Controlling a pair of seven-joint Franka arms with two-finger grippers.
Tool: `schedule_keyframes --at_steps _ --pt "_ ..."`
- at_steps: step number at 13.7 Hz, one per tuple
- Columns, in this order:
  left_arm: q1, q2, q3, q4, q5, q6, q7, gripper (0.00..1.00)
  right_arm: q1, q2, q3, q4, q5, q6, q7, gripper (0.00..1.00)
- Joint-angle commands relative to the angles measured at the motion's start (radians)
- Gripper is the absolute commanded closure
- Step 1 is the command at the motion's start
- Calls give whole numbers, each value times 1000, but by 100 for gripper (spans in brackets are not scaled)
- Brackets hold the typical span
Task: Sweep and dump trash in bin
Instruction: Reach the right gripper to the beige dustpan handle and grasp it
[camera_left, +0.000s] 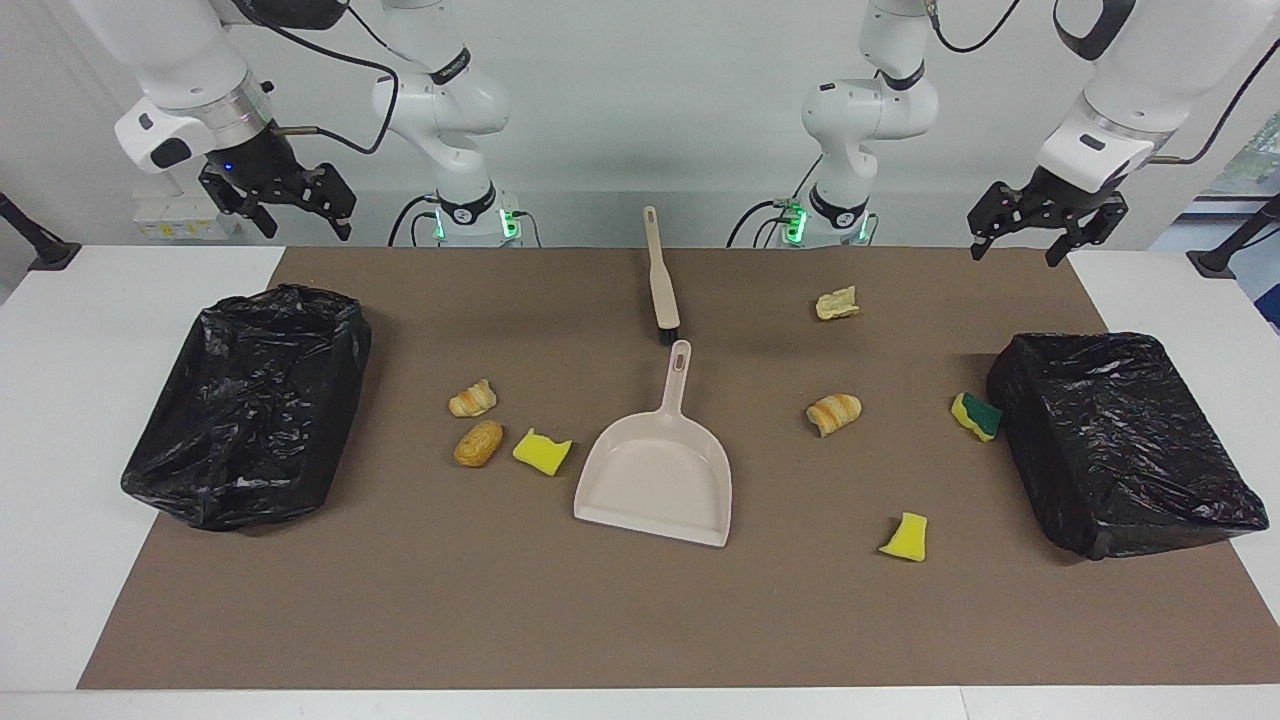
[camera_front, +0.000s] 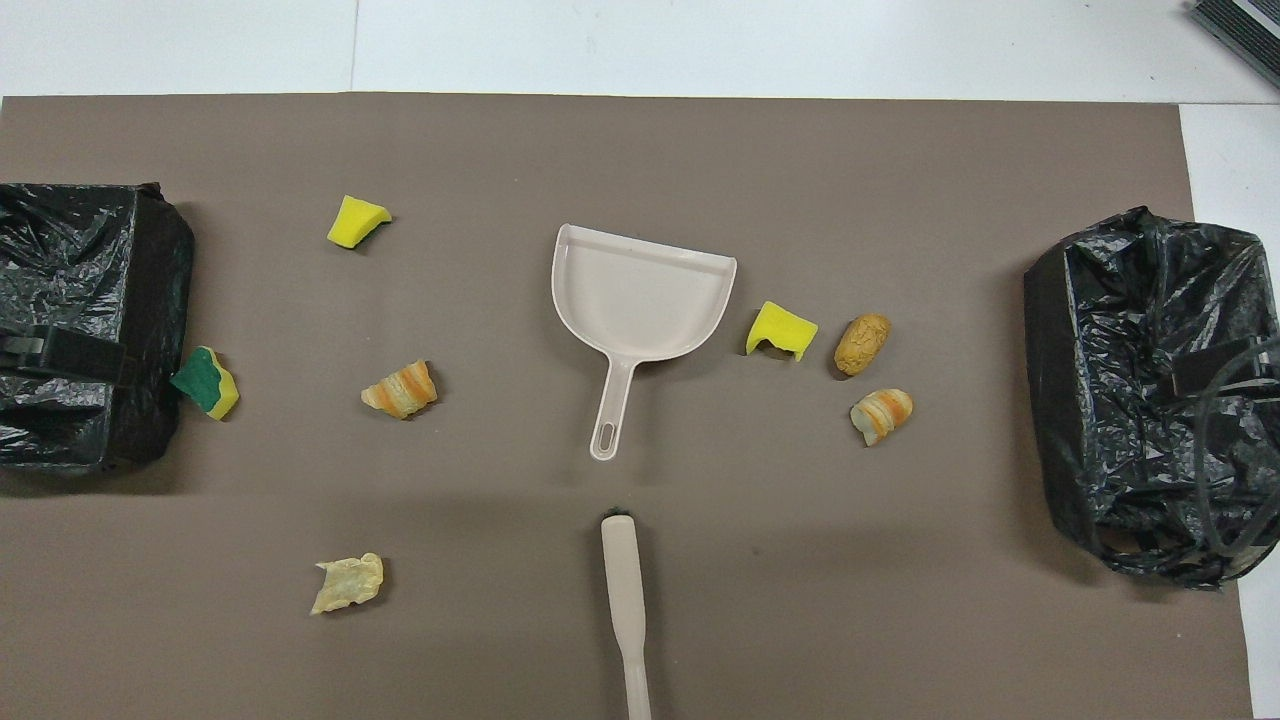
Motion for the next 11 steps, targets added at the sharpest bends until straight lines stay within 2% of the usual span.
schedule_keyframes --at_steps 1,9,11 --pt "11 -17 -7 -25 15 21 12 0 -5 -20 8 -21 -19 -1 26 0" --pt "11 -16 -7 -20 15 24 6 0 -8 -24 8 -30 -15 16 15 0" --pt "2 -19 -9 -17 15 24 -5 0 -2 -27 9 -56 -4 99 13 0"
